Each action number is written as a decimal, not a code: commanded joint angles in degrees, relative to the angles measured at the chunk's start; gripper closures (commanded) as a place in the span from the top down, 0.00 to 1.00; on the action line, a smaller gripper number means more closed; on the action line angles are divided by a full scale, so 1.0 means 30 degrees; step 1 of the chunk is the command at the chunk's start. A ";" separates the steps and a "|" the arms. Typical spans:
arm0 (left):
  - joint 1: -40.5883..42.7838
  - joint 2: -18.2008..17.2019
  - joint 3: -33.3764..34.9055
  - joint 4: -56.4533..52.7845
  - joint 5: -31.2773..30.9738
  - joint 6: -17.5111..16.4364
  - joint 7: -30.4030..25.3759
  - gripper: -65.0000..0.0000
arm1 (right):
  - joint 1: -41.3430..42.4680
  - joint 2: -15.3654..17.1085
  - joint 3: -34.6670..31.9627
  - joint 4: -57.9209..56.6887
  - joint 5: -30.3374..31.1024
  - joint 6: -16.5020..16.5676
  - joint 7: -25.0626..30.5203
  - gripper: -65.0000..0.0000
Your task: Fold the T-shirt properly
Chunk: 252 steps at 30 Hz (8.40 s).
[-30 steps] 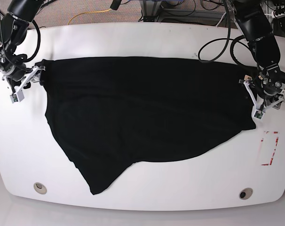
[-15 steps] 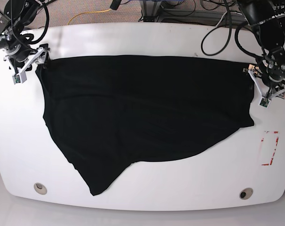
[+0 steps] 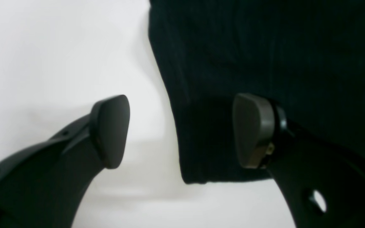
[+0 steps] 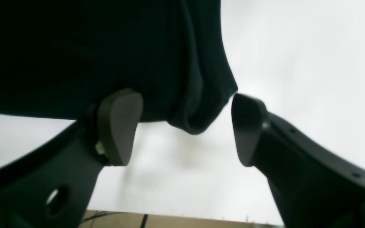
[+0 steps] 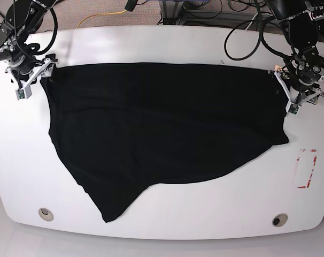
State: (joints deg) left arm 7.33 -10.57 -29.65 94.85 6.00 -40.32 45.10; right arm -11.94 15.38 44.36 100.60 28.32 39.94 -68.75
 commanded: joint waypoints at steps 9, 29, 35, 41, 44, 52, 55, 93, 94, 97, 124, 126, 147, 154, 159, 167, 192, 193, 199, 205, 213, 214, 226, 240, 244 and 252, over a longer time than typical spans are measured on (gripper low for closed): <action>0.0090 0.0079 -0.0036 -0.1565 -0.0051 0.0105 -0.0309 0.56 | 0.2004 0.0076 0.0086 -0.3803 -0.2537 0.0019 0.1071 0.54; 0.2435 -0.0595 -0.0212 -0.0363 -0.0022 0.0105 -0.0191 0.12 | -0.0898 0.0135 0.0086 -0.1078 -0.2537 0.0019 0.1276 0.00; 0.4105 -0.0683 -0.0212 -0.0012 -0.0051 0.0105 -0.0191 0.12 | -0.2128 0.0164 0.0173 -0.0404 -0.2537 0.0019 0.1276 0.00; 0.5072 -0.0565 -0.1355 0.0399 -0.0051 0.0105 0.0190 0.12 | -0.3330 0.0164 0.0232 -0.0287 -0.2537 0.0019 0.1276 0.00; 0.5131 -0.0653 -0.1443 0.0428 -0.0051 0.0105 0.1010 0.12 | -0.3564 0.0076 0.0261 0.0182 -0.2537 0.0019 0.1276 0.00; 0.6186 -0.0624 -0.1971 0.1248 -0.0022 0.0105 0.1215 0.13 | -0.4326 -0.0334 0.0232 0.1149 -0.2537 0.0019 0.1276 0.00; 0.6391 -0.0712 -0.2029 0.1219 -0.0022 0.0105 0.1537 0.14 | -0.4326 -0.0364 0.0261 0.1149 -0.2537 0.0019 0.1276 0.09; 0.0735 -0.0683 -0.1209 0.5556 -0.0022 0.0105 0.1860 0.52 | 0.6722 -0.0188 -0.2464 -0.1664 -0.3475 0.0019 -0.0101 0.64; 0.0677 -0.0712 -0.1209 0.5556 -0.0022 0.0105 0.1860 0.52 | 0.7249 -0.0188 -0.2728 -0.2104 -0.3768 0.0019 0.0075 0.64; 0.0354 -0.0712 -0.1209 0.5556 -0.0022 0.0105 0.1860 0.52 | 0.9212 -0.0217 -0.3636 -0.4448 -0.5058 0.0019 0.1393 0.64; -0.2869 -0.0126 -0.2205 0.3036 -0.0051 0.0105 0.1772 0.52 | 1.6011 0.0369 -0.7768 -2.2382 -0.9688 0.0019 1.4697 0.64; -0.3602 -0.0126 -0.2498 0.1981 -0.0022 0.0105 0.1772 0.54 | 1.6011 0.0193 -0.8090 -2.2382 -0.9717 0.0019 1.4961 0.64; -0.8935 -0.0302 -0.3699 -0.8891 -0.0110 0.0413 -0.0045 0.75 | 1.6099 -0.0246 -0.8647 -2.2265 -0.9776 0.0019 1.4990 0.11; -0.8701 -0.0155 -0.2264 -0.8920 -0.0139 0.0105 0.0717 0.74 | 1.6040 -0.0246 -0.8647 -2.2235 -0.9776 0.0019 1.4990 0.11; -0.8349 -0.0126 -0.1033 -0.8774 -0.0110 0.0105 0.1069 0.49 | 1.6040 -0.0246 -0.8647 -2.2235 -0.9776 0.0019 1.4990 0.11; -0.7353 -0.0243 0.0638 -0.8744 -0.0139 0.0105 0.1069 0.23 | 1.6040 -0.0246 -0.8647 -2.2235 -0.9746 0.0019 1.4990 0.11; -0.6298 -0.0184 -0.3084 -0.5286 -0.0168 0.0105 0.2094 0.68 | 1.6040 -0.0276 -0.8618 -2.2235 -0.9688 0.0019 1.4990 0.11; -0.6298 -0.0243 -0.3348 -0.5521 -0.0198 0.0105 0.2094 0.68 | 1.6011 -0.0276 -0.8618 -2.2235 -0.9688 0.0019 1.4990 0.11; -0.5800 -0.0653 -0.3582 -0.6927 -0.1809 0.0105 0.2124 0.69 | 1.6011 -0.0276 -0.8618 -2.2235 -0.9658 0.0019 1.4990 0.11; -0.5507 -0.0888 -0.2264 -0.7396 -0.3626 0.0105 0.2124 0.56 | 1.6011 -0.0276 -0.8618 -2.2235 -0.9658 0.0019 1.4990 0.11; -0.5331 -0.0858 -0.2234 -0.6429 -0.4037 0.0105 0.1977 0.04 | 1.6011 -0.0276 -0.8618 -2.2235 -0.9658 0.0019 1.4961 0.11; -0.5272 -0.0829 -0.2234 -0.5785 -0.4066 0.0105 0.1860 0.06 | 1.6011 -0.0276 -0.8618 -2.2235 -0.9658 0.0019 1.4961 0.11; -0.2371 -0.0155 0.0051 0.2333 -0.3919 0.0105 0.0922 0.07 | 1.5630 -0.0276 -0.8618 -2.2235 -0.9658 0.0019 1.4961 0.11; 0.0266 -0.0712 0.3890 0.4120 -0.3890 0.0105 0.0951 0.30 | 1.5483 -0.0305 -0.8618 -2.2235 -0.9658 0.0019 1.4961 0.11; 0.0090 -0.0595 0.2542 0.3974 -0.4095 0.0105 0.1655 0.59 | 1.5483 -0.0305 -0.8618 -2.2235 -0.9658 0.0019 1.4961 0.11; -0.2986 -0.0214 -0.2791 0.1483 -0.6176 0.0105 0.3882 0.61 | 1.5454 -0.0305 -0.8618 -2.2235 -0.9629 0.0019 1.4961 0.11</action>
State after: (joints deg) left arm -0.12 -10.87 -36.38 100.62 -12.05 -39.94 56.29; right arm 33.41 13.96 18.52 33.32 0.12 39.92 -22.76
